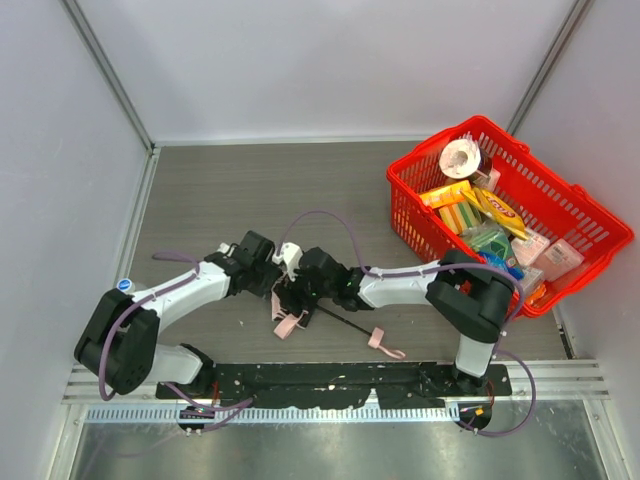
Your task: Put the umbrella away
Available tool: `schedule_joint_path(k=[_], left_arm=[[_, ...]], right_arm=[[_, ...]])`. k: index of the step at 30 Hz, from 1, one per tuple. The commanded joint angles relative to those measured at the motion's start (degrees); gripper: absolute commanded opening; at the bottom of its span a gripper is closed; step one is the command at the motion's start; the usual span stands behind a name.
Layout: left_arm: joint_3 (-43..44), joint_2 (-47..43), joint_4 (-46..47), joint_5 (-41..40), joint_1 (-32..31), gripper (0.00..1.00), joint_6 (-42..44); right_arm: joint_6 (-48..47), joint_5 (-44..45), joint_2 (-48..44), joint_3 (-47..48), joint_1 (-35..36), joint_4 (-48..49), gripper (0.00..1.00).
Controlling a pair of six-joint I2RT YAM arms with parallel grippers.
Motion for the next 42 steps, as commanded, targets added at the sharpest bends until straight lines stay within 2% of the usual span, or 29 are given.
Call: schedule_joint_path(k=[1, 5, 7, 9, 12, 14, 15, 16, 17, 18, 20, 22, 23, 25, 27, 32, 37, 40, 42], left_arm=[[0.51, -1.06, 3.43, 3.23, 1.13, 0.0, -4.27], [-0.55, -0.97, 2.03, 7.09, 3.41, 0.0, -4.18], [-0.46, -1.14, 1.76, 8.59, 3.51, 0.0, -4.09], [-0.55, -1.32, 1.32, 8.95, 3.51, 0.0, -4.27], [-0.81, -0.97, 1.41, 12.11, 3.51, 0.0, -4.53], [-1.42, -0.79, 2.11, 12.64, 3.51, 0.0, -4.36], [-1.86, -0.79, 2.89, 12.47, 3.51, 0.0, -4.01], [-2.48, -1.05, 4.38, 11.94, 3.51, 0.0, -3.31], [-3.18, -1.14, 6.05, 11.42, 3.51, 0.01, -2.26], [-3.8, -1.58, 7.46, 10.89, 3.51, 0.12, -0.24], [-4.5, -2.11, 9.48, 9.75, 3.42, 0.45, 3.53], [-4.59, -3.42, 9.85, 7.11, 3.25, 0.67, 8.1], [-4.94, -4.3, 10.28, 6.23, 3.25, 0.73, 9.6], [-6.87, -6.41, 12.65, 4.65, 2.72, 0.9, 12.51], [-8.01, -7.64, 14.23, 3.24, 2.45, 0.98, 15.23], [-10.56, -7.91, 15.55, 1.39, 2.19, 0.98, 18.41], [-9.26, -2.04, 14.95, -1.76, 2.1, 0.93, 21.3], [-8.11, 1.66, 14.51, -3.0, 2.1, 0.89, 22.19], [-8.37, 3.07, 15.9, -2.66, 2.1, 0.82, 21.66]], right_arm=[[-6.14, 9.92, 3.47, -1.9, 4.01, -1.7, 0.81], [-8.43, 17.47, 5.58, -0.85, 5.33, -2.5, 0.81], [-9.13, 21.42, 7.51, 0.73, 5.42, -3.72, 0.75], [-9.4, 22.5, 9.27, 1.53, 5.42, -4.08, 0.64], [-8.96, 20.66, 11.11, 1.61, 5.33, -2.85, 0.39], [-7.73, 18.64, 12.69, 2.05, 5.33, -3.11, 0.25], [-7.38, 16.63, 13.31, 2.06, 5.07, -3.11, 0.21], [-6.33, 15.48, 13.58, 1.88, 4.9, -3.03, 0.12], [-5.8, 13.38, 13.76, 1.79, 4.55, -2.68, 0.08], [-4.75, 10.92, 13.59, 1.18, 4.28, -2.32, 0.01], [-3.17, 8.1, 12.97, -0.05, 2.79, -1.09, 0.01], [-0.71, 1.87, 12.27, -1.1, 1.12, -0.22, 0.01], [-0.09, 0.54, 11.66, -1.8, 0.16, 0.57, 0.01], [2.37, -4.9, 10.86, -2.68, -1.95, 2.67, 0.01], [6.23, -10.18, 10.25, -3.21, -3.97, 4.96, 0.01], [12.83, -25.18, 10.42, -2.52, -8.19, 10.5, 0.01], [19.68, -37.76, 12.7, -1.46, -11.54, 16.39, 0.01], [21.45, -42.0, 13.84, -1.37, -12.51, 19.12, 0.01], [22.15, -43.94, 14.2, -1.28, -12.51, 20.61, 0.01]])
